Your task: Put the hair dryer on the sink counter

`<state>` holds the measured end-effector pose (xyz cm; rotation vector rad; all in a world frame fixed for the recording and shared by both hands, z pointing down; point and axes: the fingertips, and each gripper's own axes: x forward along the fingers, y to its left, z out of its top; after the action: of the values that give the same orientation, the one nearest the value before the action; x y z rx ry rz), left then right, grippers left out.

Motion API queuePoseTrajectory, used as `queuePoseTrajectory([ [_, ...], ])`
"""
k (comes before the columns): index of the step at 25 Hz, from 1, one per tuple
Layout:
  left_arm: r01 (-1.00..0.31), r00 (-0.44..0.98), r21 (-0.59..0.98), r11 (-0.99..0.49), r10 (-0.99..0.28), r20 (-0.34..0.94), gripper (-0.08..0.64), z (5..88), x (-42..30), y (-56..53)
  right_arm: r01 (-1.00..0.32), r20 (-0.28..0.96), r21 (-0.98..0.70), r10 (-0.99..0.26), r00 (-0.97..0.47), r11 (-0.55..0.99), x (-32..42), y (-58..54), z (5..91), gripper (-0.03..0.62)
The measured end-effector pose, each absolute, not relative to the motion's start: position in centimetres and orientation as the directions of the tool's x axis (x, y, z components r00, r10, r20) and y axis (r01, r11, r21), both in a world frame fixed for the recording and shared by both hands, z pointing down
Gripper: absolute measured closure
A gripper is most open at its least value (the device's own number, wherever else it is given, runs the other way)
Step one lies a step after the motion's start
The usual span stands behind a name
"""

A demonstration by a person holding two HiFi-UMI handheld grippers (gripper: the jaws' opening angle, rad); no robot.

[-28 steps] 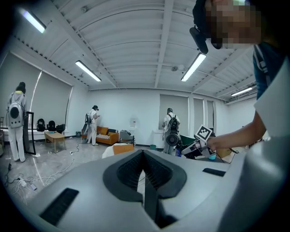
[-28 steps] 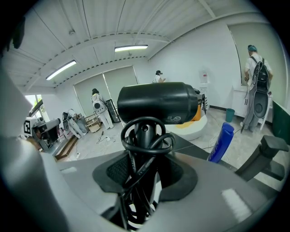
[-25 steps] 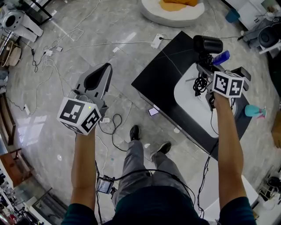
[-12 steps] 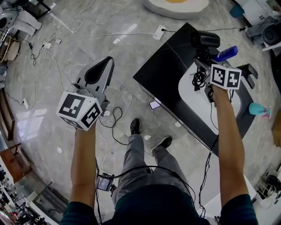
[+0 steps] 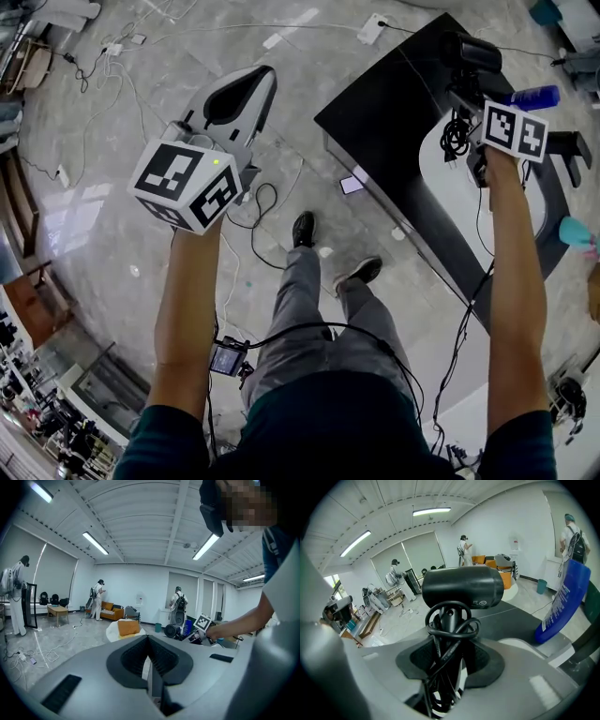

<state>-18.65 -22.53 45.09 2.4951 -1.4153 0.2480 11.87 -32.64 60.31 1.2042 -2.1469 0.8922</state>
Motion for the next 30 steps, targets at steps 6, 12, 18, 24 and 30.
queuePoseTrajectory([
  [6, -0.867, 0.499, 0.155, -0.474, -0.815, 0.297, 0.554, 46.7, -20.0, -22.5, -0.873, 0.725, -0.28, -0.509, -0.465, 0.398, 10.3, -33.1, 61.9, 0.423],
  [12, -0.869, 0.495, 0.163, -0.468, -0.811, 0.31, 0.554, 48.0, -20.6, -22.4, -0.881, 0.751, -0.268, -0.488, -0.445, 0.39, 9.4, -33.2, 63.8, 0.422],
  [18, -0.869, 0.495, 0.171, -0.465, -0.809, 0.317, 0.554, 48.8, -20.9, -22.5, -0.888, 0.781, -0.248, -0.462, -0.42, 0.387, 8.9, -33.1, 65.6, 0.422],
  [24, -0.869, 0.495, 0.178, -0.462, -0.807, 0.322, 0.554, 49.1, -20.8, -22.4, -0.892, 0.8, -0.211, -0.454, -0.392, 0.399, 8.8, -33.3, 66.2, 0.417],
  [30, -0.868, 0.497, 0.184, -0.461, -0.806, 0.322, 0.554, 49.2, -20.9, -22.3, -0.894, 0.831, -0.147, -0.437, -0.344, 0.424, 8.4, -33.0, 67.0, 0.414],
])
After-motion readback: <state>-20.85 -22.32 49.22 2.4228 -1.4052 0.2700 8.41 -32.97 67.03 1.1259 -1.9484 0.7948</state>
